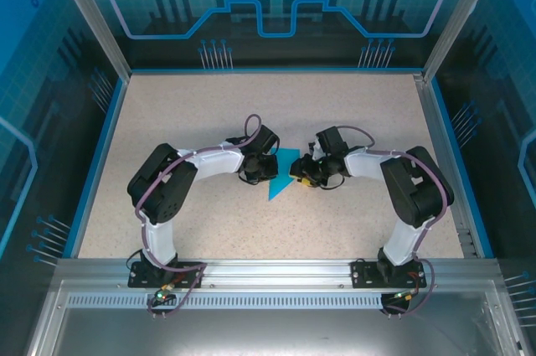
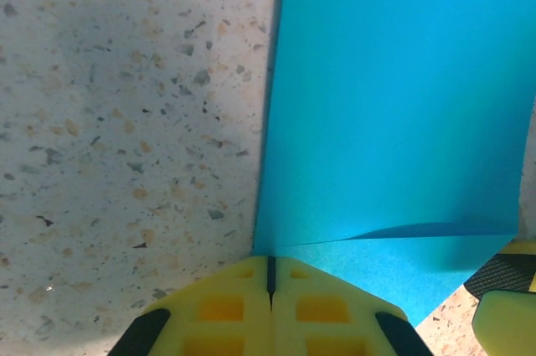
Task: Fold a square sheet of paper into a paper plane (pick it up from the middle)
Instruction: Third fold the triangle at the center of the table, then fourth fold the wing at the center of the table.
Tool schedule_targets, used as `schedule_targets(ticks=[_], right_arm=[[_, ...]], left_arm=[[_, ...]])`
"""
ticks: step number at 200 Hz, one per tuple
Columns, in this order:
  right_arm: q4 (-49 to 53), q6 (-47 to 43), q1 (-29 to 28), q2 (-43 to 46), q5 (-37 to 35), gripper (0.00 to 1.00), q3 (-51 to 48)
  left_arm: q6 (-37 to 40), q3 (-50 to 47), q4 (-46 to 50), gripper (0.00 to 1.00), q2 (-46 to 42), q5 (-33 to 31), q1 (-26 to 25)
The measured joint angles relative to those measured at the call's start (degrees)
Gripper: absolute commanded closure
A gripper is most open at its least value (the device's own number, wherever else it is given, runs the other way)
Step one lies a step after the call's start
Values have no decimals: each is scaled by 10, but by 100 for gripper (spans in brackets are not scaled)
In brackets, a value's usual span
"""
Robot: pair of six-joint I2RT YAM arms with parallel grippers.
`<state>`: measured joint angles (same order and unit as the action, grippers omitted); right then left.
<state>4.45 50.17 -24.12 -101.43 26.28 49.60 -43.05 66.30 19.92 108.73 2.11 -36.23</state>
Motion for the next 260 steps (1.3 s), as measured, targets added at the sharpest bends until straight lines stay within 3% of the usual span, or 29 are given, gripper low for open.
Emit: schedule_targets(ticks=[103, 159, 193, 238, 260], right_arm=[[-37, 4, -4, -23, 35, 72, 15], [-38, 8, -7, -43, 53, 91, 19], [-25, 9, -7, -26, 30, 96, 21], [23, 6, -8, 83, -42, 97, 26], [41, 9, -13, 116, -78, 97, 39]], left_arm=[[2, 1, 6, 98, 0, -3, 0], [10, 1, 8, 94, -1, -4, 0], [20, 1, 24, 79, -31, -11, 4], [42, -8, 27, 60, -152, -27, 30], [56, -25, 17, 42, -209, -36, 40]])
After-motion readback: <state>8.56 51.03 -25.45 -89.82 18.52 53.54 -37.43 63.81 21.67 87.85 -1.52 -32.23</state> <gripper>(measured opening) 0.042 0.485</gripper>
